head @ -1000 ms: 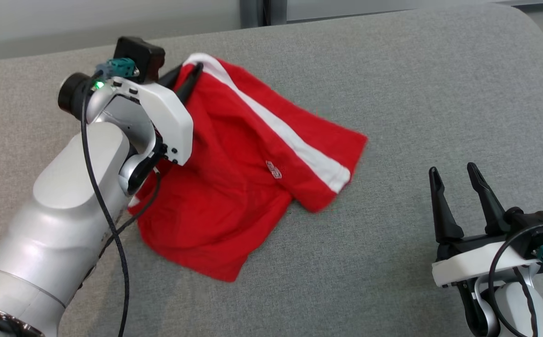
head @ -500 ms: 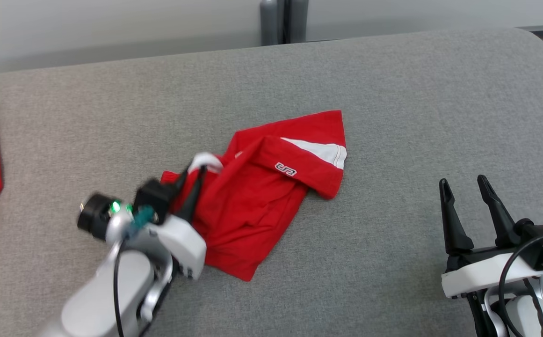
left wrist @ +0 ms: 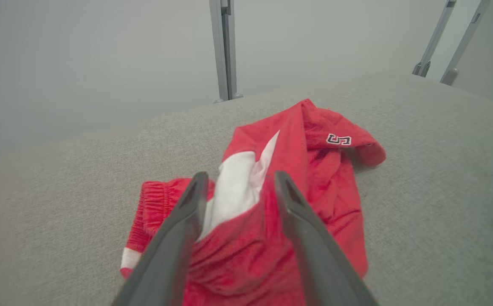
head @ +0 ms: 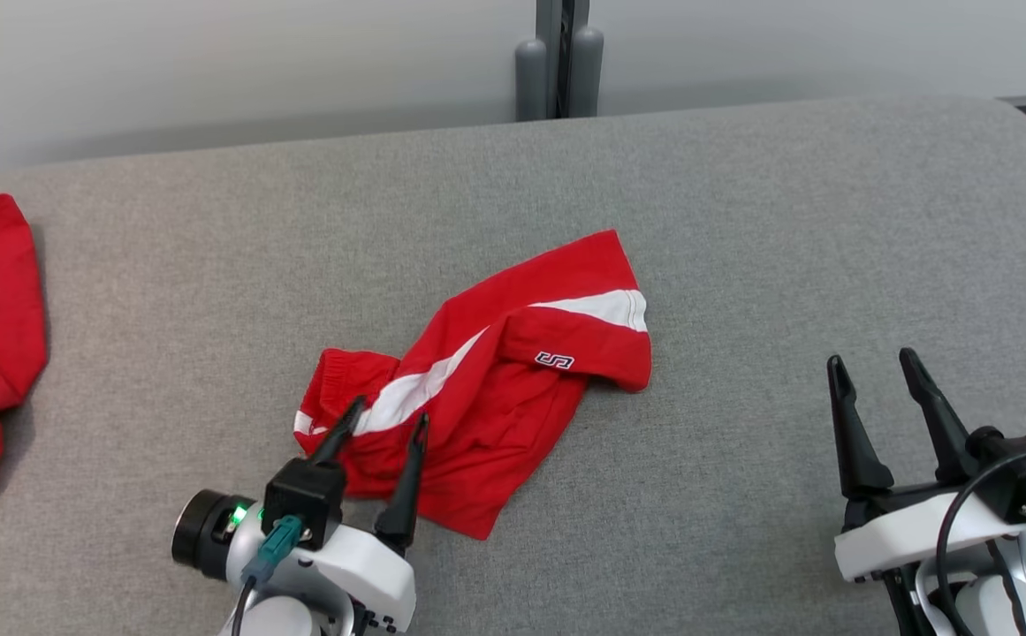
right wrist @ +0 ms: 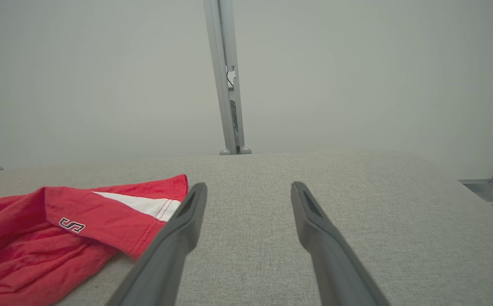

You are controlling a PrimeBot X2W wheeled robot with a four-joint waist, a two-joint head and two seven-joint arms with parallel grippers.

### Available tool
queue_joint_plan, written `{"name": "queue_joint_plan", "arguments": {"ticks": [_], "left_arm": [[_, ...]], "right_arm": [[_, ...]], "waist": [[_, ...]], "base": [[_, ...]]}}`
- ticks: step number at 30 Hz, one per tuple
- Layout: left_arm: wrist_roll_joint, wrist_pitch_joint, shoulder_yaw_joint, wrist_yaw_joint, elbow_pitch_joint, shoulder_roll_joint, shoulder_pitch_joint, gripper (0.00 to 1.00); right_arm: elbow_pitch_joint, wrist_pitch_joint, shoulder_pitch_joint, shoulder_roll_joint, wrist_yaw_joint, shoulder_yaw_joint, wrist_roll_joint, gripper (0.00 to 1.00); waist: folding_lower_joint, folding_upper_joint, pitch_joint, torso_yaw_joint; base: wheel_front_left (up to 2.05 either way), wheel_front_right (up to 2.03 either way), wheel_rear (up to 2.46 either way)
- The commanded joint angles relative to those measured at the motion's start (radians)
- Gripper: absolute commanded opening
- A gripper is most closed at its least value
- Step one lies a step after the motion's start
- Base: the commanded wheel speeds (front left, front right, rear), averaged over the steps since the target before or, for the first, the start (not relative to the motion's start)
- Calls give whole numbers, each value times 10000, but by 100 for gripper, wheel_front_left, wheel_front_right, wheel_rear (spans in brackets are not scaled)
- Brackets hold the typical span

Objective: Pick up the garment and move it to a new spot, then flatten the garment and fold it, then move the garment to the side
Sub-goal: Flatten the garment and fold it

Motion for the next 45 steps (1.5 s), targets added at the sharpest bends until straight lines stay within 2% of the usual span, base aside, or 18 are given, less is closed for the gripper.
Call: {"name": "queue_joint_plan", "arguments": {"ticks": [1,10,14,24,33,45], "left_arm": [[22,-78,110,81,-46,4,147,100],[305,-231,1398,595,-1089,156,1147,100],[354,-233,2439,715,-1674,451,1685,100],[-56,-234,3974,663,-2434,1064,3247,100],[-224,-235,4149,483,-2662,1154,3996,100],[-125,-101,4029,421,-2739,1177,3667,100]], "right_arm": [[-36,41,123,-66,19,1,-17,100],[-224,209,543,-90,19,-82,-45,100],[-348,315,755,-120,19,-89,-100,100],[-448,447,1046,-274,19,96,-117,100],[-520,568,1259,-427,19,74,-124,100],[-580,603,1204,-398,19,67,-102,100]], "waist": [[0,0,-144,6],[0,0,-922,105],[0,0,-1225,185],[0,0,-1477,212],[0,0,-1579,314],[0,0,-1458,377]], "base": [[0,0,0],[0,0,0],[0,0,0],[0,0,0],[0,0,0],[0,0,0]]}}
